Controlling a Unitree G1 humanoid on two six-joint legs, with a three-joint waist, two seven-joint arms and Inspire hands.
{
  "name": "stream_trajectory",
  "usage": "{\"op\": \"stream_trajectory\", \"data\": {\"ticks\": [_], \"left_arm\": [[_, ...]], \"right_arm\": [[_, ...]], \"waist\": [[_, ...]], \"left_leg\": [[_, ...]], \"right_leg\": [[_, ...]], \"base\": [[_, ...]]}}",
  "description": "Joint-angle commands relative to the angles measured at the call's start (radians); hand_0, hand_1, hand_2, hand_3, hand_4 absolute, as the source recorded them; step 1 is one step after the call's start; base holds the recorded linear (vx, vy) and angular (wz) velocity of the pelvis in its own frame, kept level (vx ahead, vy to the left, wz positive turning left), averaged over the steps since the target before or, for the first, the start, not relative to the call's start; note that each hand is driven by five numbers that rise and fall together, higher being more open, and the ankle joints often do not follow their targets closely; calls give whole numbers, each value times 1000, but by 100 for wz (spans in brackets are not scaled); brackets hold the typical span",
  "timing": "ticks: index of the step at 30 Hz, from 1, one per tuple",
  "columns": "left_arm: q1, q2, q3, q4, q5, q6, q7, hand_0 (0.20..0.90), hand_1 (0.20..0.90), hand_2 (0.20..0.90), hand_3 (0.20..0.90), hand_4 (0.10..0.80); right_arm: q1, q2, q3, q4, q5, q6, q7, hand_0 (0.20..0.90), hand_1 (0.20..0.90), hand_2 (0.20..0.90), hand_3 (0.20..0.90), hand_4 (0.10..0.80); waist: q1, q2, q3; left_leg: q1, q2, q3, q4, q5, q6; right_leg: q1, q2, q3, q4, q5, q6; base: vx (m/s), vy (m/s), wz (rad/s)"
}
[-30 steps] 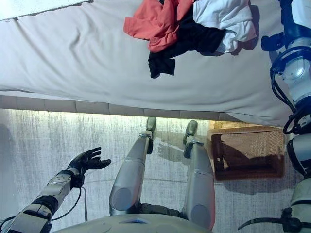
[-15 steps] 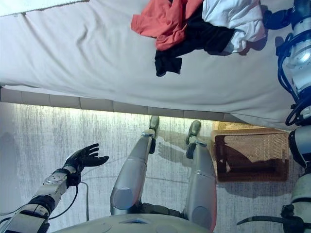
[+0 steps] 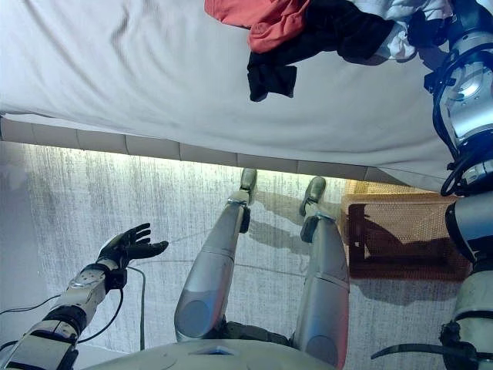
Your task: Pick up the clothes from the bed and place them into the basket
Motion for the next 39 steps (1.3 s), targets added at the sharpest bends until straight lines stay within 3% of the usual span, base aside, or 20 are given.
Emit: {"op": "stream_trajectory", "data": {"ticks": [1,6,16,27,31,34,39], "left_arm": [[103,94,-12,8,-33,21,39,900,900,900,900,800],[136,92,11,3,-27,-7,27,900,900,900,900,800],[183,49,12,-24,14,-64,36,900,900,900,900,800],[221,2,-12,-45,85,-74,52,900,900,900,900,800],[206,-10,-36,-37,69,-73,58,900,900,900,900,800],[192,-57,-43,5,92,-98,68,900,900,900,900,800],[182,-117,-39,81,130,-113,53,900,900,900,900,800]], "right_arm": [[-51,-35,19,-32,65,-56,9,300,300,300,200,100],[-27,-48,-32,-32,96,-93,-74,300,300,300,200,100],[49,-94,-142,1,28,-54,-222,300,300,300,200,100],[171,-130,-242,33,46,-31,-166,300,300,300,200,100],[160,-123,-240,27,65,-8,-199,300,300,300,200,100],[222,-103,-281,-45,108,33,-240,300,300,300,200,100],[453,-83,-440,-198,209,28,-288,300,300,300,200,100]], "waist": [[-5,49,-49],[-12,59,-44],[-17,48,-76],[-10,2,-160],[-14,-10,-180],[-20,-30,-209],[-71,-71,-283]], "left_leg": [[-43,12,38,-118,114,48],[-12,13,42,-127,109,45],[118,14,54,-170,94,37],[303,15,99,-286,107,34],[360,18,109,-356,122,34],[427,16,119,-401,117,37],[567,25,156,-483,107,34]], "right_leg": [[22,69,-1,-8,-49,-17],[42,75,6,-9,-55,-19],[180,104,0,-88,-56,-22],[394,93,-10,-259,4,-1],[443,94,0,-314,26,12],[507,89,5,-342,17,20],[646,76,13,-435,24,44]], "base": [[-26,31,3],[7,38,0],[22,19,-1],[31,36,-5],[10,60,-4],[3,120,-9],[78,149,-3]]}}
